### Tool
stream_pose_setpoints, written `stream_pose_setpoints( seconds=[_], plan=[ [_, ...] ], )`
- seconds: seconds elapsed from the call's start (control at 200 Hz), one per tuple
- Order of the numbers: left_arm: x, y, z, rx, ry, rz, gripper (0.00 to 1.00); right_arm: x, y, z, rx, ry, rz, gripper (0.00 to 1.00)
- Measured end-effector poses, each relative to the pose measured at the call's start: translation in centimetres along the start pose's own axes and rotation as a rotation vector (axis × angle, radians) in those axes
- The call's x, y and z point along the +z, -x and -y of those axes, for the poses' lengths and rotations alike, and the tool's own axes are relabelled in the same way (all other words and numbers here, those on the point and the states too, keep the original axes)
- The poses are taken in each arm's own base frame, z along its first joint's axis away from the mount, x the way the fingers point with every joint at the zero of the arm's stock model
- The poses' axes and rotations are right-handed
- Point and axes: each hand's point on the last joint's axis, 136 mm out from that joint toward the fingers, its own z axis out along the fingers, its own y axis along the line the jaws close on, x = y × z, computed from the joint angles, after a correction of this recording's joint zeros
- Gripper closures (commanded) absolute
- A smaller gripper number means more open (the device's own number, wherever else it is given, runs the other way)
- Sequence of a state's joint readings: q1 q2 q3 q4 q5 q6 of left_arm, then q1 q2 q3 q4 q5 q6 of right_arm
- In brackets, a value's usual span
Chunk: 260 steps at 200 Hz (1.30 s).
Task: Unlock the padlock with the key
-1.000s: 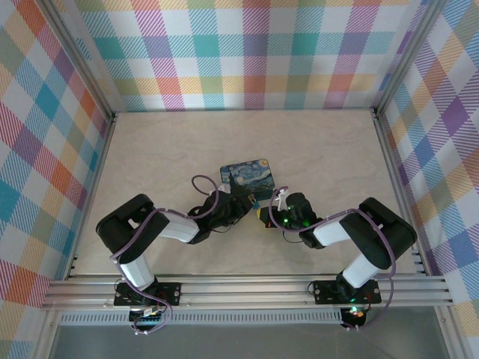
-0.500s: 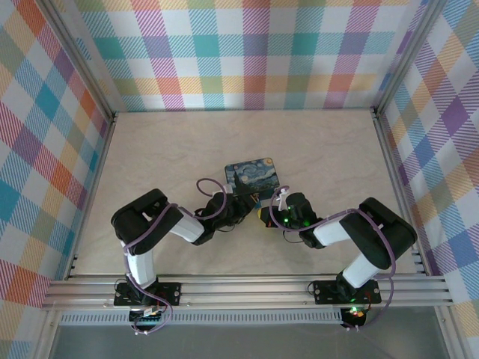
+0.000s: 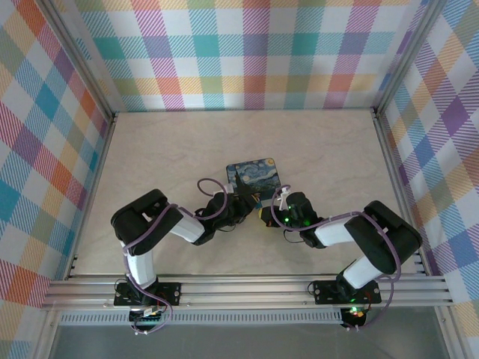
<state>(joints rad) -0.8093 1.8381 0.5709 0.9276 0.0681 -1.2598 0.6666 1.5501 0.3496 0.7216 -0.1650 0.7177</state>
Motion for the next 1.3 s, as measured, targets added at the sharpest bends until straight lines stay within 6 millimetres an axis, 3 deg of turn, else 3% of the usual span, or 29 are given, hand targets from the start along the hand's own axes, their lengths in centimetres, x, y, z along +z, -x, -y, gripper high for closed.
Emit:
stream_pose_setpoints(
  seconds=[0.305, 0.66, 0.95, 1.3],
  plan=[
    [-1.0, 1.7, 0.9, 0.031, 0.006, 0.031, 0.61, 0.2, 0.2, -0.5, -0.001, 0.009, -0.008, 1.0],
    [-1.7, 4.3, 0.0, 0.053, 0.041, 0.064, 0.61, 0.7, 1.0, -1.2, -0.005, 0.027, -0.001, 1.0],
    [-1.8, 4.0, -0.5, 0.075, 0.068, 0.042, 0.6, 1.2, 0.6, -1.1, -0.001, 0.036, -0.022, 1.0],
    [-2.1, 2.6, 0.5, 0.094, 0.044, 0.015, 0.6, 1.3, 0.5, -1.1, 0.002, 0.038, -0.027, 1.0]
  ],
)
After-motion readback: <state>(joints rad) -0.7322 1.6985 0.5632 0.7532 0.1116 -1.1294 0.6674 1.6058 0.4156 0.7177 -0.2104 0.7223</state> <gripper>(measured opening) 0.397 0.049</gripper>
